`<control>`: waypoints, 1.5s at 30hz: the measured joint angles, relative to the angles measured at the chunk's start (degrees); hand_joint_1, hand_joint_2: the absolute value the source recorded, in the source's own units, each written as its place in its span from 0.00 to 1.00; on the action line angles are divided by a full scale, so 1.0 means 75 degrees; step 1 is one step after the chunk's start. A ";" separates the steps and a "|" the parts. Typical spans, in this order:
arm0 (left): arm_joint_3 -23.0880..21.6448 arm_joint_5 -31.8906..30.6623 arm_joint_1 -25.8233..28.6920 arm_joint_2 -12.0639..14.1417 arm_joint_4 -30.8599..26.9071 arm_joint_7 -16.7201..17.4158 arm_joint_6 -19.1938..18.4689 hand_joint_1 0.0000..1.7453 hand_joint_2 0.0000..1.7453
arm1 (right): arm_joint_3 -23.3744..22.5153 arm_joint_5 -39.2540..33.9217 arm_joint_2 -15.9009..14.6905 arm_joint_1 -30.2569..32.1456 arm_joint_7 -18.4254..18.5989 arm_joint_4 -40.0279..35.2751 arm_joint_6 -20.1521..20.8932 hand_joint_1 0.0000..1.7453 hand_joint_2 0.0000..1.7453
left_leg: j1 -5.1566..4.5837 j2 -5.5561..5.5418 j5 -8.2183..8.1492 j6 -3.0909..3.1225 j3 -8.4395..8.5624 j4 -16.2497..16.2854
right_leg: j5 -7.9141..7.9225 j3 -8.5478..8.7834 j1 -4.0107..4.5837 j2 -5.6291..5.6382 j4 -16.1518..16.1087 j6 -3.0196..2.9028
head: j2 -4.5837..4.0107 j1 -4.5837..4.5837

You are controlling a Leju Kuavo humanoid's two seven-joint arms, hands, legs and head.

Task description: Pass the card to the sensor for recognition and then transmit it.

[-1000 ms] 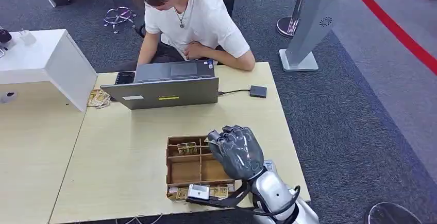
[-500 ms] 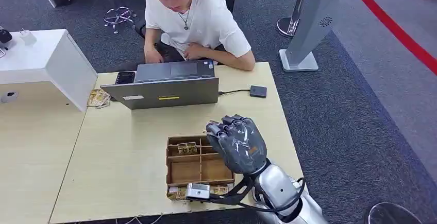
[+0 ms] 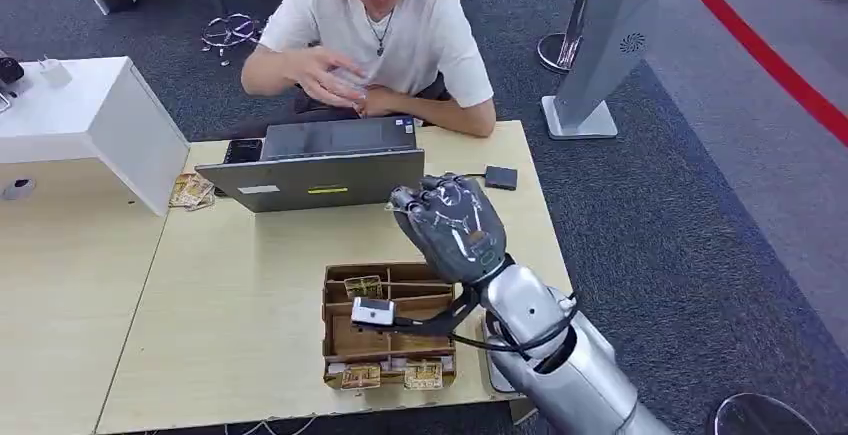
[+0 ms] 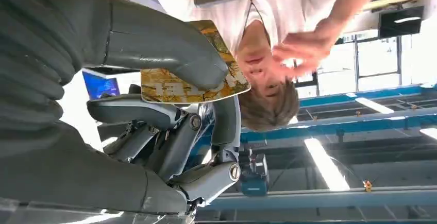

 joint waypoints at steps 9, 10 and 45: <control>-0.0003 -0.0125 -0.0080 0.0000 0.0000 0.0061 -0.0061 0.00 0.00 | -0.0058 -0.0012 0.0263 -0.0612 0.0172 0.0723 0.0251 1.00 1.00 | 0.0000 -0.0001 0.0001 -0.0001 -0.0001 0.0001 | 0.0002 0.0000 0.0000 -0.0001 0.0000 0.0000 | 0.0000 0.0003; -0.0003 -0.0134 -0.0085 0.0000 0.0000 0.0067 -0.0061 0.00 0.00 | -0.0070 -0.0023 0.0283 -0.0642 0.0181 0.0785 0.0251 1.00 1.00 | 0.0000 -0.0001 0.0001 -0.0001 -0.0001 0.0001 | 0.0002 0.0000 0.0000 -0.0001 0.0000 0.0000 | 0.0000 0.0003; 0.0082 -0.0038 0.0069 0.0038 0.0000 -0.0079 0.0035 0.00 0.00 | -0.0507 -0.1303 0.0449 0.0821 -0.0440 -0.0306 -0.0988 0.00 0.00 | 0.0000 -0.0002 -0.0001 0.0000 -0.0003 0.0001 | 0.0001 -0.0005 0.0000 -0.0002 -0.0002 0.0000 | 0.0000 0.0000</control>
